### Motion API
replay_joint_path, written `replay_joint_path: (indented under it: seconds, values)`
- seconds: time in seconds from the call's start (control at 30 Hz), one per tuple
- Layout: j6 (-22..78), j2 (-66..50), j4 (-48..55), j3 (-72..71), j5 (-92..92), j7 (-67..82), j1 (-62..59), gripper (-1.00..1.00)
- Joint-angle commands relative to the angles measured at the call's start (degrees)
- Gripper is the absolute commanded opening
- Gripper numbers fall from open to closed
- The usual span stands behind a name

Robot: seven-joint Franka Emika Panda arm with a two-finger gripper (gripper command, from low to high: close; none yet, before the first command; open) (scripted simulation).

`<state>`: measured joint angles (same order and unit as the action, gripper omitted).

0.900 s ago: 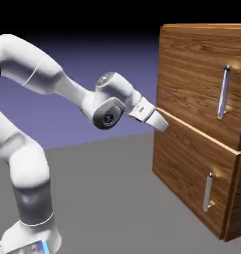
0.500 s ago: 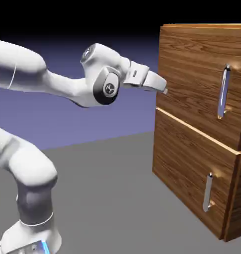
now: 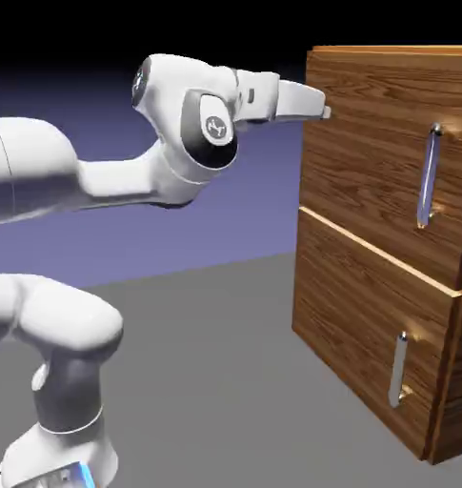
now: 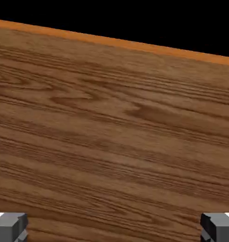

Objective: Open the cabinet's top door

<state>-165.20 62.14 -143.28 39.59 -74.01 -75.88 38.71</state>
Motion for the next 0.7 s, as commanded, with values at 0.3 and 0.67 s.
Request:
replay_joint_path:
  seconds: [0.3, 0.67]
  values:
    - [2.97, 9.93, 5.97, 13.33, -24.93, -11.26, 12.80, 0.00]
    - [6.23, 20.85, 12.53, 28.00, -52.34, -23.64, 26.89, 0.00]
